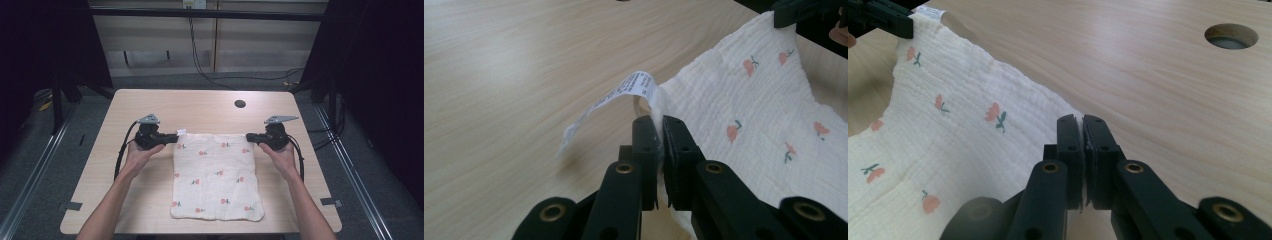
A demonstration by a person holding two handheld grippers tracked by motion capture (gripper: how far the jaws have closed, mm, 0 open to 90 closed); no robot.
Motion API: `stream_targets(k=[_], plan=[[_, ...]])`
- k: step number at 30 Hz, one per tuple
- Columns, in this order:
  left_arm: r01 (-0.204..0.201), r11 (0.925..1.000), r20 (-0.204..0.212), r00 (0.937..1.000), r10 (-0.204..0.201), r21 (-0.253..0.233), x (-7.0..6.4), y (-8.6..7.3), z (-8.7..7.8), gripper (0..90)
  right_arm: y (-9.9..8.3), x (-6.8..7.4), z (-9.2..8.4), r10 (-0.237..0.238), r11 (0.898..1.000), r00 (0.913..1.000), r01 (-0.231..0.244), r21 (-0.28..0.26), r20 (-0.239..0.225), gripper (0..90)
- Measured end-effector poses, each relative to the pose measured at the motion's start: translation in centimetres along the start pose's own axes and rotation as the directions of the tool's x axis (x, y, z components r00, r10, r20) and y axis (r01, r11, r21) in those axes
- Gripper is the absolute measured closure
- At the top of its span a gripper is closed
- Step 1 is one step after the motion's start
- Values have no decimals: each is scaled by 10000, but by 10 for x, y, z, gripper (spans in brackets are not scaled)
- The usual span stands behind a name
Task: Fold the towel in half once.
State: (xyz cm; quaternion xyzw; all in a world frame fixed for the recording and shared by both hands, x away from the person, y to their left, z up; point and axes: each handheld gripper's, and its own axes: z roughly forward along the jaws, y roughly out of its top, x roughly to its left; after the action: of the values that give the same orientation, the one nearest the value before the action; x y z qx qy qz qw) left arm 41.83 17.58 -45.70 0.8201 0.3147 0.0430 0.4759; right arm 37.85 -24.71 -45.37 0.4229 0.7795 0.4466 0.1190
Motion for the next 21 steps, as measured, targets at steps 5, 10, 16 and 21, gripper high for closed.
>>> stream_targets(k=[5,10,16,21], plan=[[90,9994,-1,10000,-90,-334,0,5,-4,853,5,-3,-2,99,9997,9999,-99,-236,27,870],[-221,9996,-199,9996,218,-173,-4,9,-3,853,13,-4,-6,28,9992,9999,-24,-410,103,872],[-144,9986,-89,9999,139,-513,-5,18,-8,854,17,-4,-11,-21,9983,9992,44,-588,400,873],[-341,9983,113,9993,347,-475,-14,14,-11,853,8,-2,-13,-124,9997,9995,131,-218,288,873]])
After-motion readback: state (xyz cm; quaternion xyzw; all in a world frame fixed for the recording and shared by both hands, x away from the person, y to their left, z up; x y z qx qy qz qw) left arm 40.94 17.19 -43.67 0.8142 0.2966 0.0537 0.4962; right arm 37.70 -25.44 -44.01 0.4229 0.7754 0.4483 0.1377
